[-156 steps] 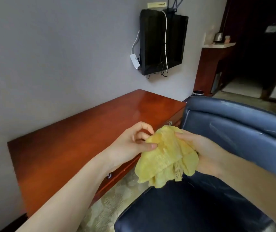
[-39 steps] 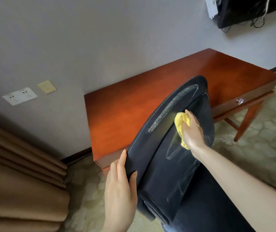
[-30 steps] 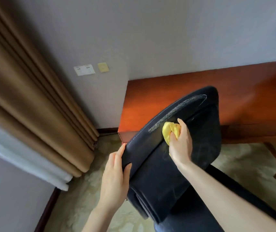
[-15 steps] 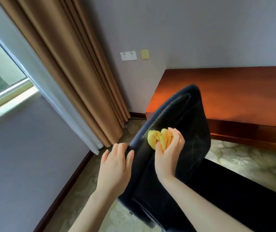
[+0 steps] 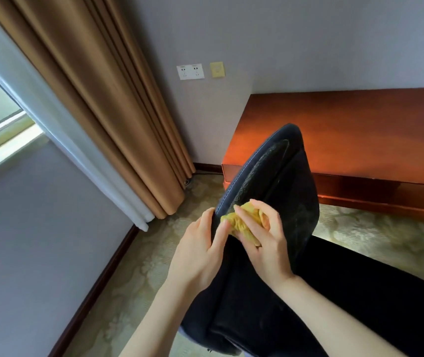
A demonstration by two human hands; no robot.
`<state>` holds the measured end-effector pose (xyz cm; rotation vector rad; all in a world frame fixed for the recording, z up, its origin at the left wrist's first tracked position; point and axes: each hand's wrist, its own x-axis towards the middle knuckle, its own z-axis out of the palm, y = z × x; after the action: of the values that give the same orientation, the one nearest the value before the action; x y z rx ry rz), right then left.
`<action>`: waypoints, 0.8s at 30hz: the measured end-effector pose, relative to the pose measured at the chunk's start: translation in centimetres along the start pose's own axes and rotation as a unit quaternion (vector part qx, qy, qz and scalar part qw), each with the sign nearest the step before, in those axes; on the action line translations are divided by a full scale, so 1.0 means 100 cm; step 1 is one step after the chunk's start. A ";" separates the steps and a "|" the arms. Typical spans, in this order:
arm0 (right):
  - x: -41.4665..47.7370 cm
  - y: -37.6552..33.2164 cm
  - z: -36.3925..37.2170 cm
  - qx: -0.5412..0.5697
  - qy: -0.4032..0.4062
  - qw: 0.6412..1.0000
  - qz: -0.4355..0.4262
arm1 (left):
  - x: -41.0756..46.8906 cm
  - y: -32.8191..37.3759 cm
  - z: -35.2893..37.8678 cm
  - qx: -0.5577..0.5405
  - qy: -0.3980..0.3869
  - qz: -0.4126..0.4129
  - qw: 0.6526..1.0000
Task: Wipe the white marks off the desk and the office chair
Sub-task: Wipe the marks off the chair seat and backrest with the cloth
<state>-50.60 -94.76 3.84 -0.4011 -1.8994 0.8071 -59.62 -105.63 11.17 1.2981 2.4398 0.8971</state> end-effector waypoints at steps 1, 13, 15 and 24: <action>0.012 0.003 -0.001 -0.010 0.008 1.000 -0.005 | 0.001 0.000 0.000 0.012 -0.005 -0.008 1.000; 0.169 0.111 -0.042 -0.007 0.092 0.966 0.242 | -0.002 0.011 0.004 0.204 0.044 0.008 0.978; 0.185 0.127 -0.044 -0.020 0.116 0.946 0.301 | -0.002 0.010 0.004 0.203 0.039 0.021 0.978; 0.156 0.087 -0.025 -0.034 0.128 0.950 0.281 | 0.002 0.011 -0.002 0.130 0.025 0.064 0.989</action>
<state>-56.05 -78.32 8.98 -1.0710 -1.5826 0.9995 -59.07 -105.10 12.01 1.5528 2.6047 0.6631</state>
